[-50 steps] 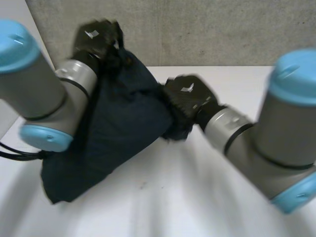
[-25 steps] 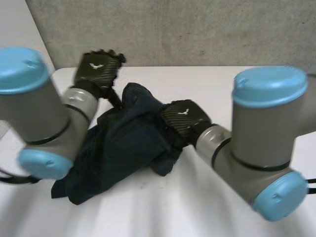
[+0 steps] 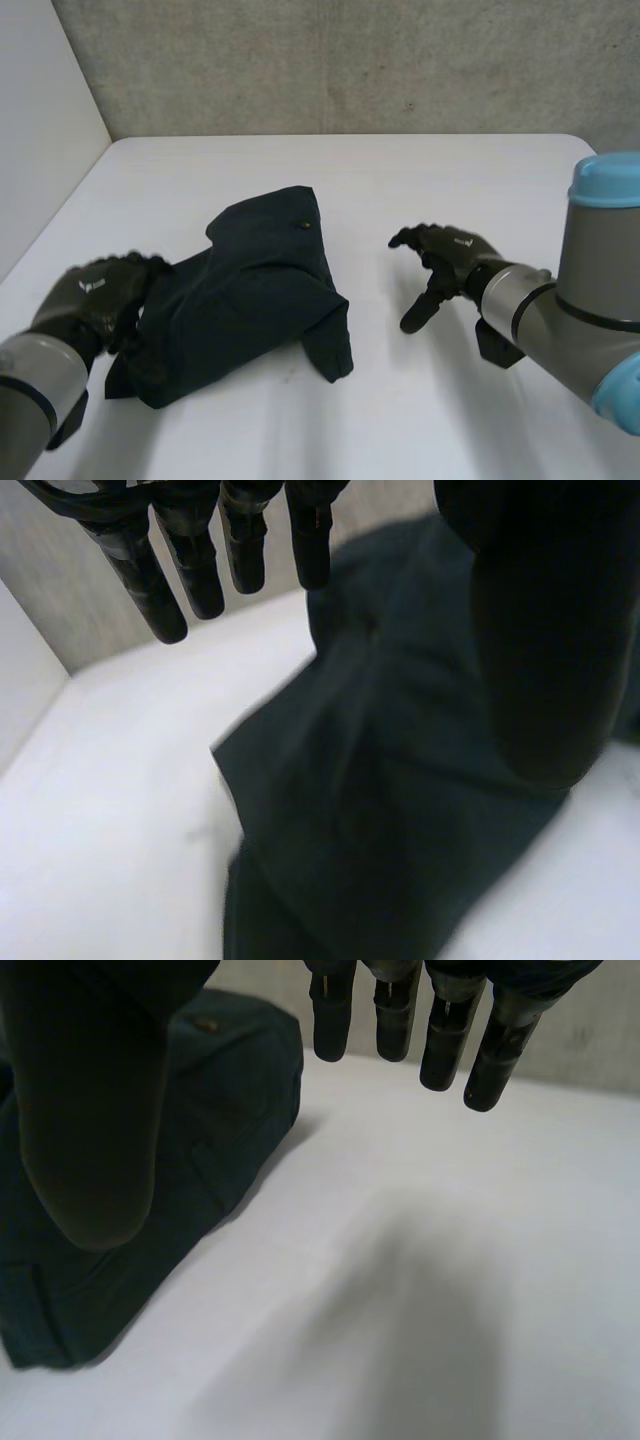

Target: Fold the shorts.

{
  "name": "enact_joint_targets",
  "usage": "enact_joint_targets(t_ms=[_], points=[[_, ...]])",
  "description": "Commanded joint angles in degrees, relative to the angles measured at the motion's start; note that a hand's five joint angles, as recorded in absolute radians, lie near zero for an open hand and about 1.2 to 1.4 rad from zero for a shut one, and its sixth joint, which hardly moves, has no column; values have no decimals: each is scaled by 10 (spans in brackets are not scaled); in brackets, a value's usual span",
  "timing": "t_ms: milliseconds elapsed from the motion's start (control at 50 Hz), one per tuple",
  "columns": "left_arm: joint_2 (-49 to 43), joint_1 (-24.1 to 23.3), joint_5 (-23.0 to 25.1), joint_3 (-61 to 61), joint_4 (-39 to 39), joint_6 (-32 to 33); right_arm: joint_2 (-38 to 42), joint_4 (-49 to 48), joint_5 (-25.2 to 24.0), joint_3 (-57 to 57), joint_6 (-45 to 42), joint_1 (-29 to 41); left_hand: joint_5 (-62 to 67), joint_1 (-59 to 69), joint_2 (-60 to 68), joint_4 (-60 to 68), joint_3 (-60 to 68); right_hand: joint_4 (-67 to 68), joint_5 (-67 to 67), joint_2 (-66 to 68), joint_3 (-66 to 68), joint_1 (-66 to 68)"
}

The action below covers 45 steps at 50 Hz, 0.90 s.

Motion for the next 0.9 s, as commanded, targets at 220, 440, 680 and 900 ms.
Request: enact_joint_targets(t_ms=[220,440,680,900], points=[[-133,6,-1,-46,93,4,139,-15,-43,-70,143,61,46,29,45,42,36,-37,-40,-30,-22,-20],[-131,1,-24,-37,179,10,230,-48,45,-191,138,127,570,554,569,567,561,517,514,525,532,535],[0,14,-16,52,175,110,61,-49,29,-213,-73,87,666,650,665,663,657,663,660,670,678,680],[120,24,52,218,148,230,-100,-43,35,-253,-347,70,666,650,665,663,657,663,660,670,678,680]])
